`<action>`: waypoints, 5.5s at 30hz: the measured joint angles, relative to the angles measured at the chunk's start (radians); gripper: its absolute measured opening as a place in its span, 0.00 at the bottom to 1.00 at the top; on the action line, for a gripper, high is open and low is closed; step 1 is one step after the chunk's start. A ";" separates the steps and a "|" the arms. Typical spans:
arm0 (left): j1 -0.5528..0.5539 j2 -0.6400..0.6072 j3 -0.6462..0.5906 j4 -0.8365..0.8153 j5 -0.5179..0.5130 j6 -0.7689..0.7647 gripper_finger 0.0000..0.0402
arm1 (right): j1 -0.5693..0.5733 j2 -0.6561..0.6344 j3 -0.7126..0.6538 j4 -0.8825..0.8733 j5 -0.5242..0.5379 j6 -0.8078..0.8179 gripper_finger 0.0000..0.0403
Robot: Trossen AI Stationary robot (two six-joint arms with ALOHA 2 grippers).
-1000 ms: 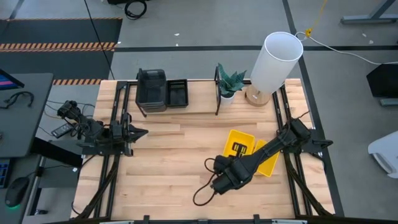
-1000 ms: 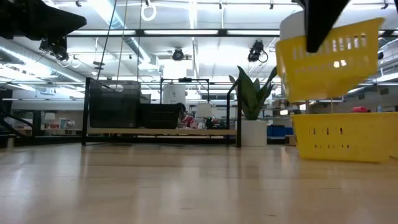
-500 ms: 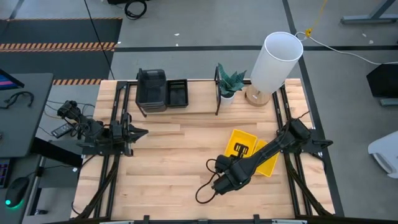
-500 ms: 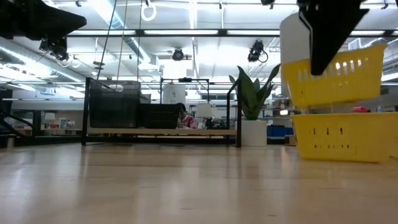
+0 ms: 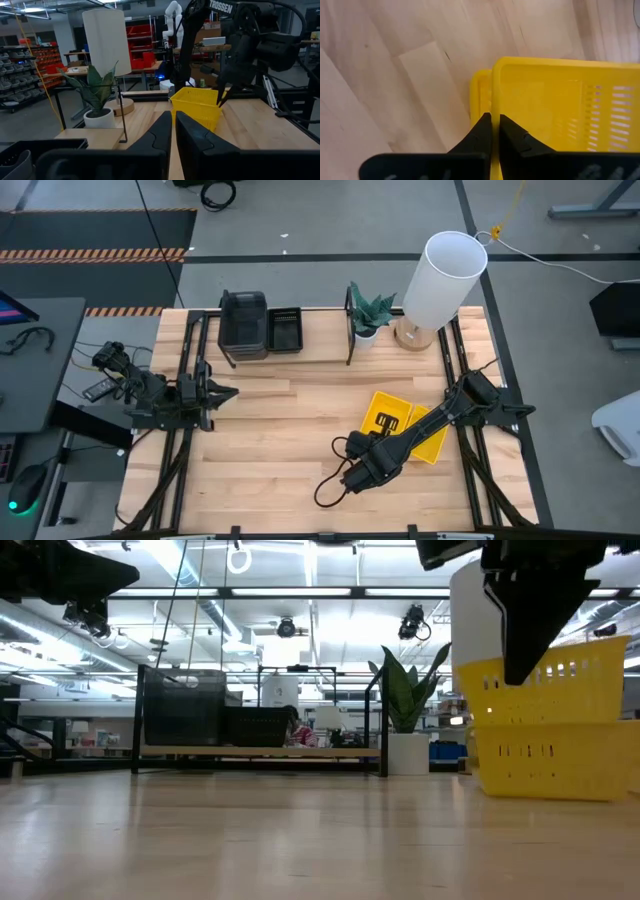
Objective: Stack baskets on shelf by color
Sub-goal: Stack the left yellow basket on top of the middle yellow basket, then stack the yellow basket on top of the stacked yellow basket, then put the stacked yellow baskets on the shelf
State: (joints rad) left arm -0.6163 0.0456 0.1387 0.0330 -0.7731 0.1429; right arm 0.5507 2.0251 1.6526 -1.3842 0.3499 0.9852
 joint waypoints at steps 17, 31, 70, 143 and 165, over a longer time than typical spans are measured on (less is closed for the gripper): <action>0.000 0.000 0.000 0.000 0.000 0.000 0.07 | 0.000 0.000 0.000 0.003 -0.051 0.018 0.25; 0.000 0.000 0.000 0.000 0.000 0.000 0.06 | 0.043 -0.010 0.053 -0.176 -0.230 0.039 0.34; 0.000 0.000 0.000 -0.001 0.000 0.000 0.06 | 0.072 -0.322 -0.545 0.290 -0.341 0.233 0.38; 0.000 0.000 0.000 0.000 0.000 0.000 0.06 | -0.043 0.004 0.038 -0.042 -0.208 0.020 0.19; 0.000 0.000 0.000 0.000 0.000 0.000 0.06 | -0.078 0.003 -0.153 0.156 -0.242 -0.027 0.43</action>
State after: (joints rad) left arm -0.6165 0.0454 0.1390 0.0326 -0.7732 0.1429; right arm 0.4725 2.0279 1.4998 -1.2280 0.1077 0.9581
